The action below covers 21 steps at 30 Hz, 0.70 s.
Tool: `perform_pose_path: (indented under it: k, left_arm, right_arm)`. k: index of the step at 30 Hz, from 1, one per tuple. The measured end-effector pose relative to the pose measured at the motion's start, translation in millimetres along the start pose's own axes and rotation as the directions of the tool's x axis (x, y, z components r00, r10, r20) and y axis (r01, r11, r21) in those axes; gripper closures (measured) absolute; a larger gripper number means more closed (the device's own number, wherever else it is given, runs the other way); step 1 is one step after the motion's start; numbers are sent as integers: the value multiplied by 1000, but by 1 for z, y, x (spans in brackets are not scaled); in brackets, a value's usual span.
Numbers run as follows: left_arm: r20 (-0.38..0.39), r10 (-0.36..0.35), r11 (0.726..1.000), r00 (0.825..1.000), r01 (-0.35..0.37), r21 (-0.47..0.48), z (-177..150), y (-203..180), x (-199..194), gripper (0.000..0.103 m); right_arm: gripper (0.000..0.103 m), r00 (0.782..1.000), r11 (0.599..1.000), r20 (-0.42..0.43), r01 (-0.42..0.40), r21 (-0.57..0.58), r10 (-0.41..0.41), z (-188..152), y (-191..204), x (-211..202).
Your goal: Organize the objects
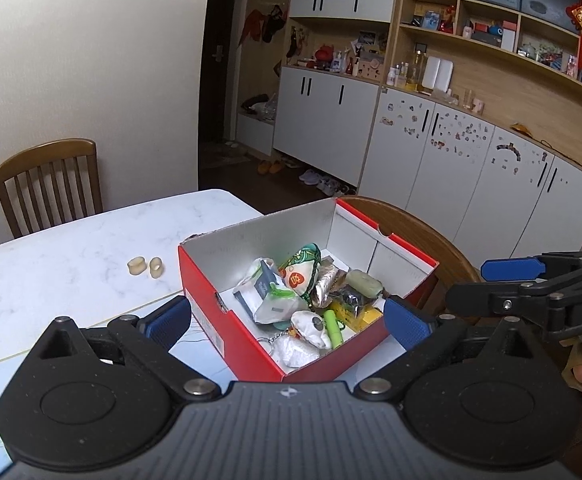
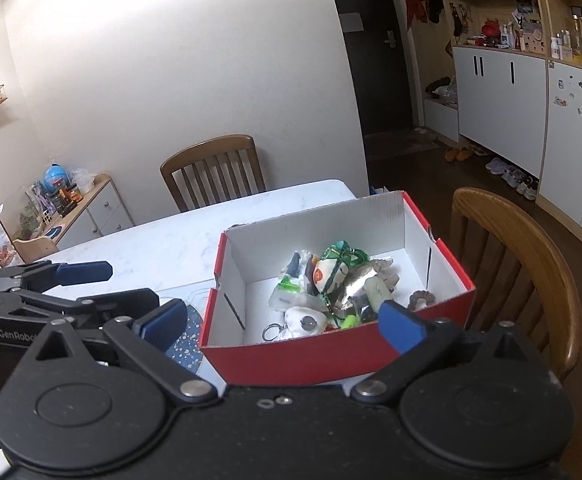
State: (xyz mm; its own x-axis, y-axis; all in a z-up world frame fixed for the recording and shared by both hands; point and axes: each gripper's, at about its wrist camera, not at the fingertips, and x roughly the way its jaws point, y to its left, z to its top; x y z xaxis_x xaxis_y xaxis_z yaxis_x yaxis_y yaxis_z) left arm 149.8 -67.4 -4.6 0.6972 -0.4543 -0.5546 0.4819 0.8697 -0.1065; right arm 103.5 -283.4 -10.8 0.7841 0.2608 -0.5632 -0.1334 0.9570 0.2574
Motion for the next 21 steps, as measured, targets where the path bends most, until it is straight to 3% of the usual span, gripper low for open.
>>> perform_pose_path:
  k: [21]
  left_arm:
    - [0, 1, 1000, 1000, -1, 14, -5, 9, -1, 0]
  right_arm:
    - [2, 1000, 1000, -18, -2, 22, 2, -12, 12, 1]
